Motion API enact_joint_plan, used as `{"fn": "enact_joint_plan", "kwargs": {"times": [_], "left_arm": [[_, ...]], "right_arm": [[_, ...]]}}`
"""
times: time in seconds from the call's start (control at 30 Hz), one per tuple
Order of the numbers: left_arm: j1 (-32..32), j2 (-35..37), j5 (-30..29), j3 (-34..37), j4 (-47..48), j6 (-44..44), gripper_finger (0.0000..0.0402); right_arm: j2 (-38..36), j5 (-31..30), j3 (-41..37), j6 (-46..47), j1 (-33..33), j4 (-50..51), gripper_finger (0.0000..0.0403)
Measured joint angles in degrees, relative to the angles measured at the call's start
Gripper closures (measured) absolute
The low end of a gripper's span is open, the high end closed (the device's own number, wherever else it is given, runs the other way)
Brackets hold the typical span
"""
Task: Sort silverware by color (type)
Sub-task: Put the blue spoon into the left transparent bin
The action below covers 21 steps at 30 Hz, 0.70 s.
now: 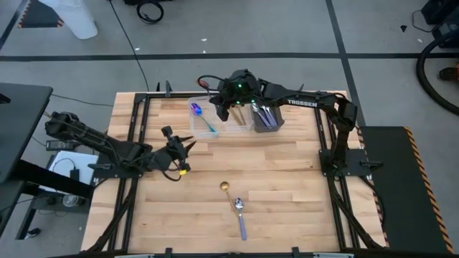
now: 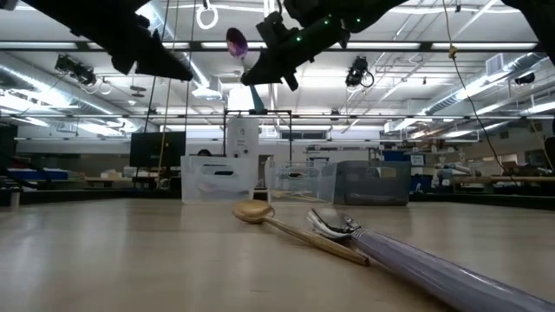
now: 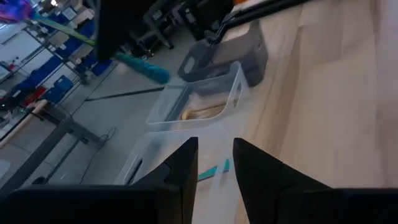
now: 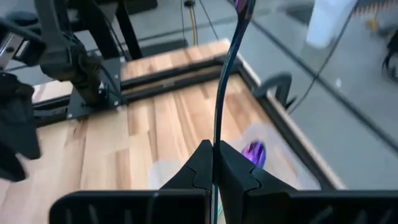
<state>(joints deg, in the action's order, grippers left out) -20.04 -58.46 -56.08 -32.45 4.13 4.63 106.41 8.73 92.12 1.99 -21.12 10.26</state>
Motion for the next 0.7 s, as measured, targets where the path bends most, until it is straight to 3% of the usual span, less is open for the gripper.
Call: {"fn": "enact_joint_plan", "kwargs": {"times": [0.43,0.57,0.7], "left_arm": [[6.13,-0.02,11.26,-0.02,-0.04,13.27,0.0292],[5.92,-0.02,12.50,-0.02,-0.05,19.28,0.0292],[5.96,-0.03,12.49,-0.02,-0.86,19.55,0.0292]], "right_arm": [[0.16,0.11,-0.04,8.06,0.41,7.24,0.0386],[0.95,0.27,-0.07,9.01,0.37,7.60,0.0386],[2.40,-0.34,-0.11,10.06,0.09,6.84,0.0386]]}}
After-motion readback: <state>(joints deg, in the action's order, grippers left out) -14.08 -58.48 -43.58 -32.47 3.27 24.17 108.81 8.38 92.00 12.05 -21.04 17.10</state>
